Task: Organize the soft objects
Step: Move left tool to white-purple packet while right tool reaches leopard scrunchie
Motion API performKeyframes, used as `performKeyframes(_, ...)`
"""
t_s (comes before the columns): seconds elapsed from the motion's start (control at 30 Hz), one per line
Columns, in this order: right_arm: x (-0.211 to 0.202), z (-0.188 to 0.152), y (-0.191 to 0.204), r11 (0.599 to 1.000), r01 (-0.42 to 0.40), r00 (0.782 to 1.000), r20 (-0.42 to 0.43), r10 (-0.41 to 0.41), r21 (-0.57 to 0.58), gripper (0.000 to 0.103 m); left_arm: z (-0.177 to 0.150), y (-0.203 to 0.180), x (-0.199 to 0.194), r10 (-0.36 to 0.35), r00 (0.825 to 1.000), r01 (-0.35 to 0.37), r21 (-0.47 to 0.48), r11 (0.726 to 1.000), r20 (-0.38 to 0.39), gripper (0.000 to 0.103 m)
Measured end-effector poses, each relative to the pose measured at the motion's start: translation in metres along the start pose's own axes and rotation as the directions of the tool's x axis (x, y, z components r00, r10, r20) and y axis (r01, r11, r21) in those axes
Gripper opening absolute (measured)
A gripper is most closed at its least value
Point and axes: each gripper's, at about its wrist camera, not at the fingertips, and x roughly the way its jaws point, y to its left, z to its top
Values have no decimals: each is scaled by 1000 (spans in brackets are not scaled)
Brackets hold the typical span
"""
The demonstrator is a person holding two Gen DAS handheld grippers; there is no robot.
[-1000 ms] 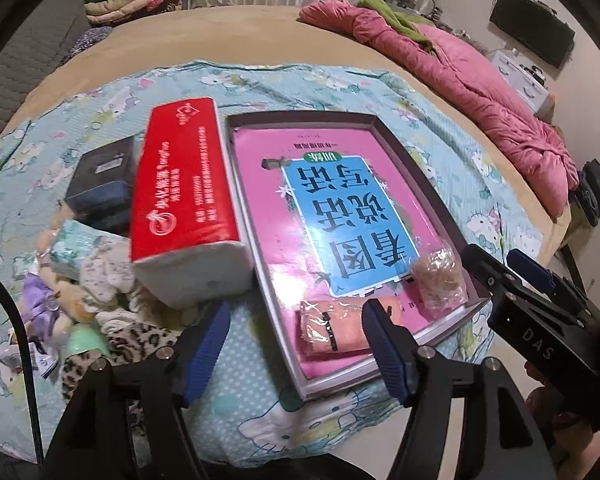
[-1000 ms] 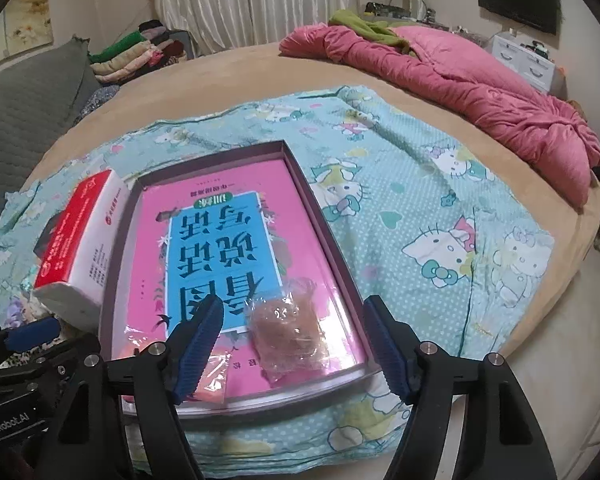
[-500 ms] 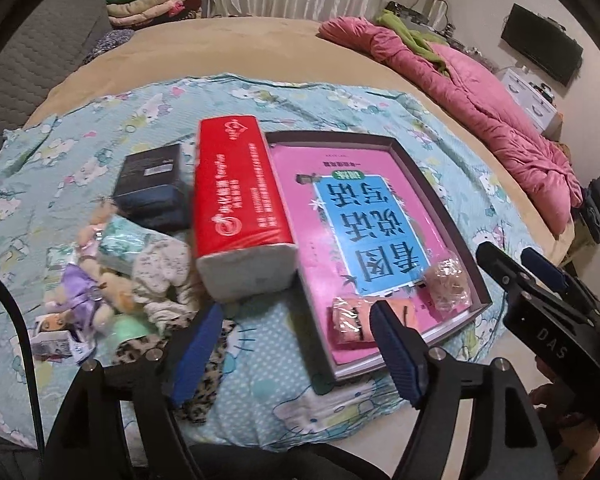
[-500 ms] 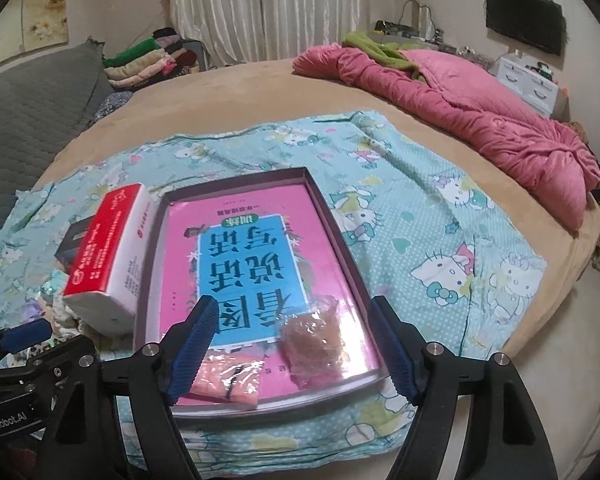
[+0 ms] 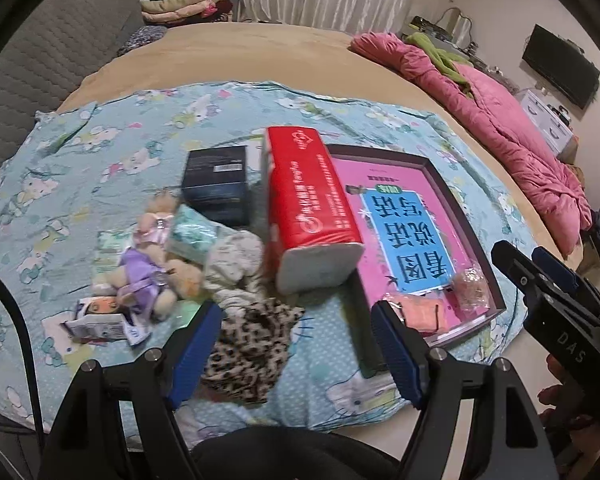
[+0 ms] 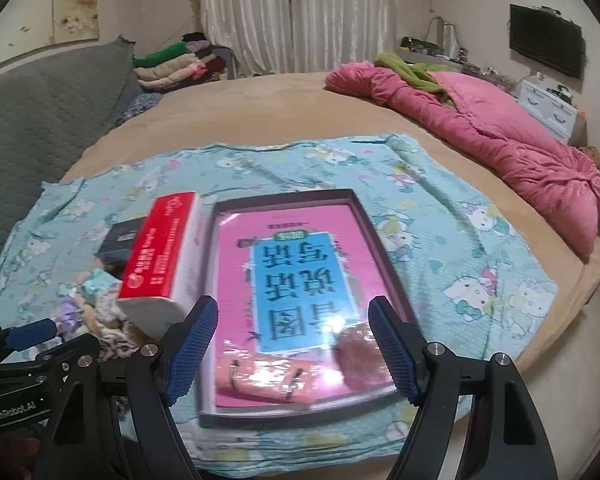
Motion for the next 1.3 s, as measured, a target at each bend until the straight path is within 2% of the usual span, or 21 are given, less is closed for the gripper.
performKeyframes(0.3,-8,3,42,996,-58,998,6,59,-74,79,-4,43,-16,37,999,-36,-65,997,16,77)
performKeyframes(0.7,-8,-7,99,972,-175,984,-44,170,-157,79,-13,100,-28,105,994,-101,-151,983,24,77)
performKeyframes(1.03,4,-22,126,950,-232,970,-117,212,-209,79,-29,152,-25,136,991,-133,-234,963,-1,77)
performKeyframes(1.3,27,-36,141,935,-295,940,-234,247,-198,79,-44,204,-15,161,987,-162,-305,939,-29,77)
